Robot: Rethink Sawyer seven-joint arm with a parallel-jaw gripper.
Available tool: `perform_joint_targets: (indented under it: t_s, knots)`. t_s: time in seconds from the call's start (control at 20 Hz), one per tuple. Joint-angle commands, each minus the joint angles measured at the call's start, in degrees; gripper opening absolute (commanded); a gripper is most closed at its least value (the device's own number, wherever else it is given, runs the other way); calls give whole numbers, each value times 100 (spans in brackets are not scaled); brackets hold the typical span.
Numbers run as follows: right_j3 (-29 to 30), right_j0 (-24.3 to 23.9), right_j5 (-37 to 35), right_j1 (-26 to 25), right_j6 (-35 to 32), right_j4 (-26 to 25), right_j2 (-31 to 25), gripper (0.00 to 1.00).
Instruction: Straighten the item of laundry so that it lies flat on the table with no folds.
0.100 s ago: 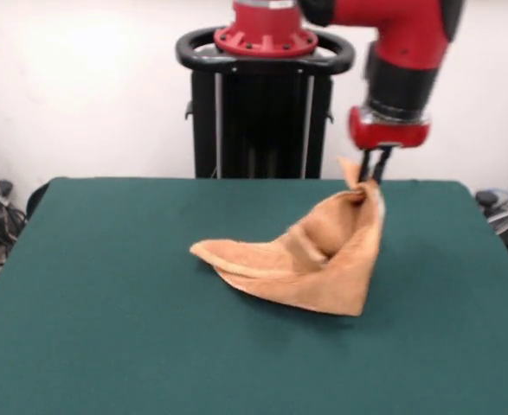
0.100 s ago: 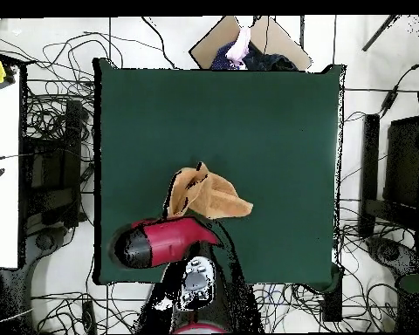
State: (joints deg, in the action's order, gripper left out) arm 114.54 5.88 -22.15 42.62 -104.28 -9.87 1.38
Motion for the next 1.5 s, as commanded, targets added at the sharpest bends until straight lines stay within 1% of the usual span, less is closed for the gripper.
perform_joint_targets:
  t_s: [0.05, 0.25, 0.35, 0.5, 0.7, 0.9, 1.1, 1.25, 1.3, 1.45, 1.5]
  knots:
    - [349, 1205, -872, 325, -2567, 999, 604, 0]
    - [93, 2075, -1324, 298, -3255, 1340, 986, 0]
    - [-113, 2281, -1546, 245, -3403, 1426, 1072, 0]
    - [-413, 2413, -1531, -27, -3569, 1554, 1136, 0]
    - [-408, 2308, -541, -733, -3575, 1601, 1031, 0]
    - [-317, 2005, 546, -1262, -3430, 1557, 803, 0]
    - [-327, 1958, 1139, -1528, -3395, 1527, 827, 0]
    - [-264, 1880, 1376, -1512, -3196, 1495, 769, 0]
    - [-244, 1860, 1457, -1506, -3137, 1477, 755, 100]
    - [-173, 1967, 1201, -1426, -3250, 1729, 834, 100]
    - [-194, 1881, 721, -1182, -3081, 1703, 748, 100]
